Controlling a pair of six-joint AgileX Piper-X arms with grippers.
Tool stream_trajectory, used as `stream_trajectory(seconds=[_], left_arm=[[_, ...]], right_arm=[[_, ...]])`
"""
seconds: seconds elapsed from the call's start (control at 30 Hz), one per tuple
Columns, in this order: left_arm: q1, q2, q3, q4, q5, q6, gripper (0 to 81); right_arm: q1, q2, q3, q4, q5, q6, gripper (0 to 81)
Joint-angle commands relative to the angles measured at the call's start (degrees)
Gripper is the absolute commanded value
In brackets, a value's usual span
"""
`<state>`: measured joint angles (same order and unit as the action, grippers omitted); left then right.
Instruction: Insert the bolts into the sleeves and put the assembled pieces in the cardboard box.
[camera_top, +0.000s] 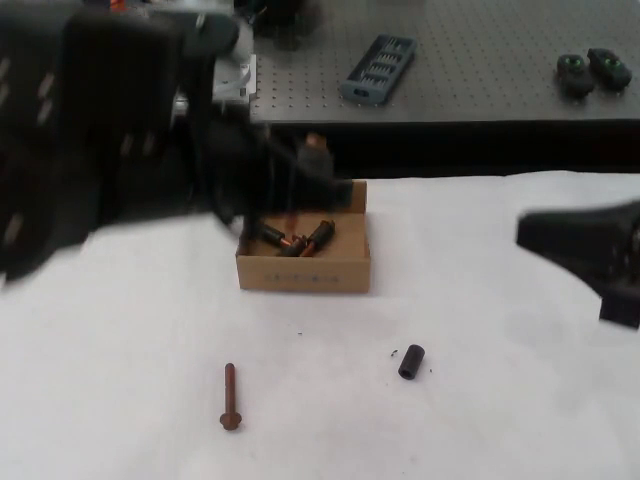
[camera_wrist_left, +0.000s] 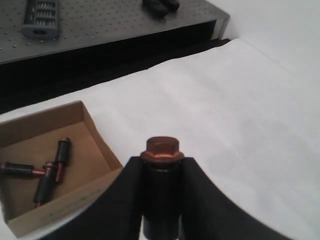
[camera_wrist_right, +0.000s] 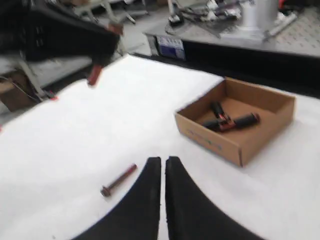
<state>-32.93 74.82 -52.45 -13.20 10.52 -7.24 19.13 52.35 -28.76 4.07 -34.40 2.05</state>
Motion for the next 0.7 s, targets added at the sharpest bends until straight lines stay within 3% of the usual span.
stream_trajectory(seconds=[0.0,0.2,0.37,0.67], left_arm=[[3.3,9.06,-16.07,10.93,0.24,-1.24,0.6],[3.93,21.03,-30.67,20.81,1.94,-1.09,0.6],[3.93,30.73,-41.2,27.02,3.25,-1.09,0.6],[3.93,46.7,-57.33,34.63,3.25,-1.43,0.6]], right_arm=[[-0.43,-2.87,-0.23,10.33,7.61,-6.05,3.7],[-0.43,-7.11,-0.23,25.74,20.94,-14.39,3.7],[-0.43,-10.19,-0.23,31.92,23.39,-16.78,3.7],[-0.43,-20.26,-0.23,31.61,24.04,-15.57,3.7]])
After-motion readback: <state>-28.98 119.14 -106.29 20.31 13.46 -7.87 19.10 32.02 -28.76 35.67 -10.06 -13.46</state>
